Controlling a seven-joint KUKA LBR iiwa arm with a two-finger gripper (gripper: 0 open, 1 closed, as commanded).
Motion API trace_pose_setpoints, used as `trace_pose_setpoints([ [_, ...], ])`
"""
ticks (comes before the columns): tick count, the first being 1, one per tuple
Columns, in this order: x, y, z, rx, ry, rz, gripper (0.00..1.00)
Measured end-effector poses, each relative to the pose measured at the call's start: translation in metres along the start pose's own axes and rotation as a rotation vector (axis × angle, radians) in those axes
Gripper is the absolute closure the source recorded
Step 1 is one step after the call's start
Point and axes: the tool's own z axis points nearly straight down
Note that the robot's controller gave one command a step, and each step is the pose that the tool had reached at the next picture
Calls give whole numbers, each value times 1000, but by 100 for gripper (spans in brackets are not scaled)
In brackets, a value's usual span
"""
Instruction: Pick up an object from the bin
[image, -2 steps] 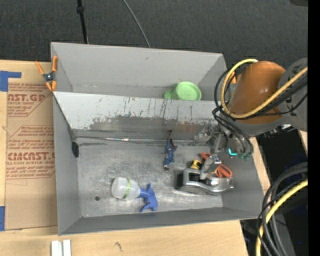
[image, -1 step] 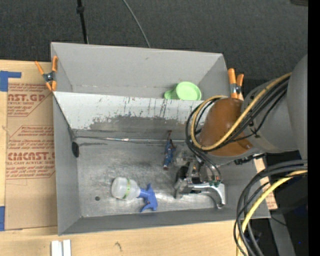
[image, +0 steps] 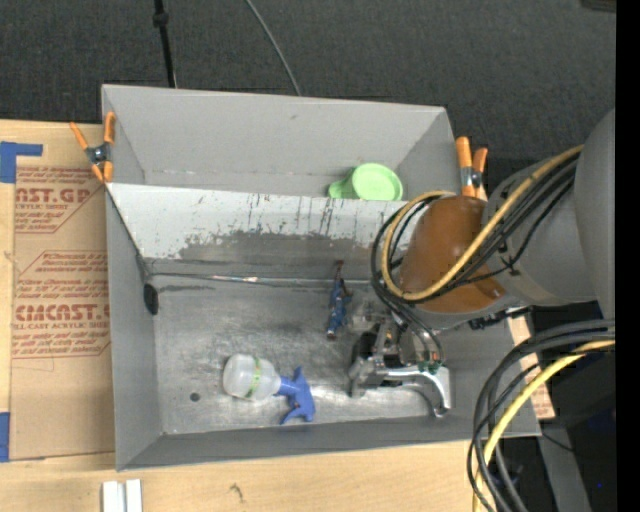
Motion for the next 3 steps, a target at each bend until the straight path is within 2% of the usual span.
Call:
trace_pose_setpoints([
  [1,0,0,0,0,0,1,100],
  [2,7,12,-1,3,-5,-29,100],
  [3,16,30,-22,0,12,-307,100],
])
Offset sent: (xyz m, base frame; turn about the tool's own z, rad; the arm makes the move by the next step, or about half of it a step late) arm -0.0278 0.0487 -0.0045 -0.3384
